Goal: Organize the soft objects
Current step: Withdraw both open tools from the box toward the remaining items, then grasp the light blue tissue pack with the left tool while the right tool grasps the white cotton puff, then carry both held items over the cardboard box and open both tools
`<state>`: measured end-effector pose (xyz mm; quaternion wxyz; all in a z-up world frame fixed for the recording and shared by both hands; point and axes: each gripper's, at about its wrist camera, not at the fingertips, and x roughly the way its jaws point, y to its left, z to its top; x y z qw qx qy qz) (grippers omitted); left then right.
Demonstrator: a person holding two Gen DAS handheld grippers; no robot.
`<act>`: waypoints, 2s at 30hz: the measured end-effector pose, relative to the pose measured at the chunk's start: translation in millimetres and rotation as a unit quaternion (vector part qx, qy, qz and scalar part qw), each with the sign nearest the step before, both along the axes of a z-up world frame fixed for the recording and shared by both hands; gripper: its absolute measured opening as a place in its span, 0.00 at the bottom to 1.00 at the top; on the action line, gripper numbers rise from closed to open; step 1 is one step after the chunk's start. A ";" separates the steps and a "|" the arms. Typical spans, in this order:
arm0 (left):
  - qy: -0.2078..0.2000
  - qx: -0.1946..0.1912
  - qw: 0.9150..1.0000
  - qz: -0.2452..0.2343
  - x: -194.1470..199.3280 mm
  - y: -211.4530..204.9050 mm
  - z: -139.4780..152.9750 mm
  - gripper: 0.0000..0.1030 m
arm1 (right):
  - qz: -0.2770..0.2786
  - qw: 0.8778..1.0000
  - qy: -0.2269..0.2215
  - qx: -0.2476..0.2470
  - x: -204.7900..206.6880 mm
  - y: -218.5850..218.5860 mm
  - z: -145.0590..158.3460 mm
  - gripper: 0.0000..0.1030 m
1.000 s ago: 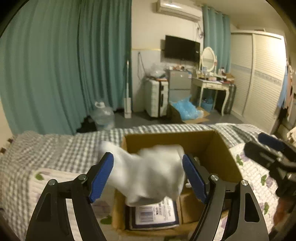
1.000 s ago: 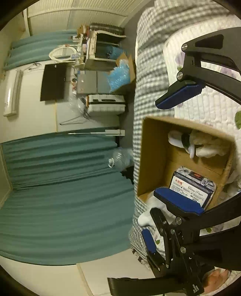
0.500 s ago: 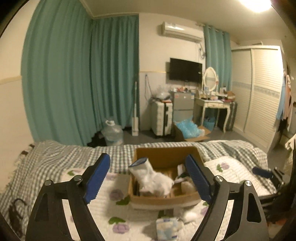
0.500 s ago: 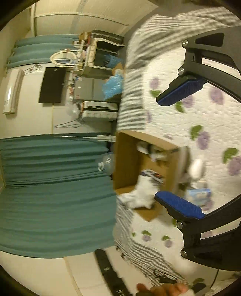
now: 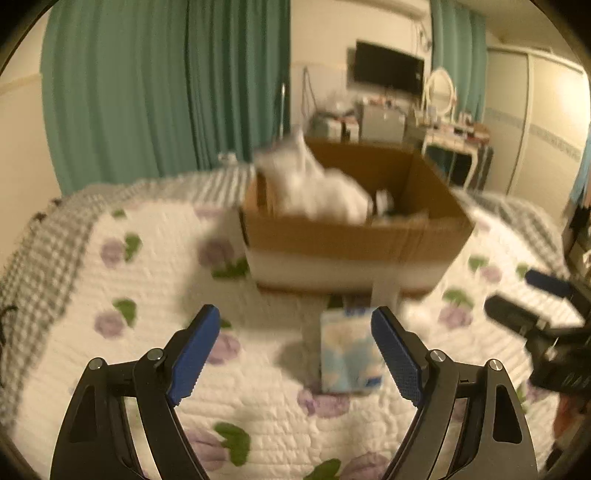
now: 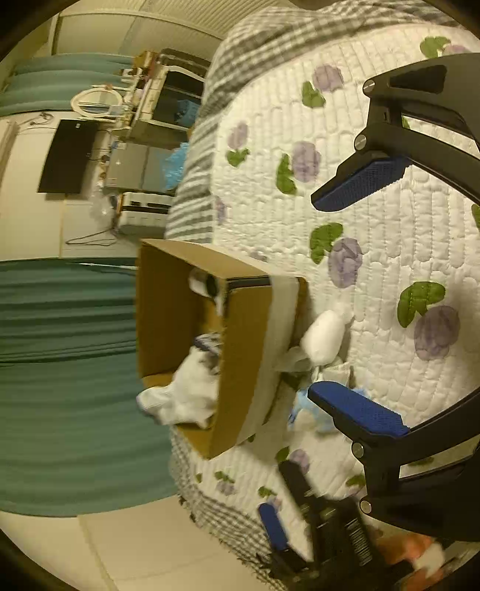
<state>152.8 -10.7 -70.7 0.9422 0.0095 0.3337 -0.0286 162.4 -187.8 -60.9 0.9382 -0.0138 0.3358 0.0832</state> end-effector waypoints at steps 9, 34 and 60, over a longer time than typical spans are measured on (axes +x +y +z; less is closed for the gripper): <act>0.071 -0.046 0.996 -0.031 13.2 -15.2 -57.7 0.82 | 0.011 0.999 0.045 -0.010 39.5 12.8 -39.6 0.91; 0.071 -0.069 0.991 -0.091 26.1 -24.6 -62.4 0.50 | 0.039 0.997 0.065 0.028 53.0 14.3 -44.7 0.37; 0.003 -0.057 0.996 -0.069 -43.0 24.9 50.4 0.49 | 0.027 0.997 -0.062 0.029 -32.1 9.8 64.2 0.37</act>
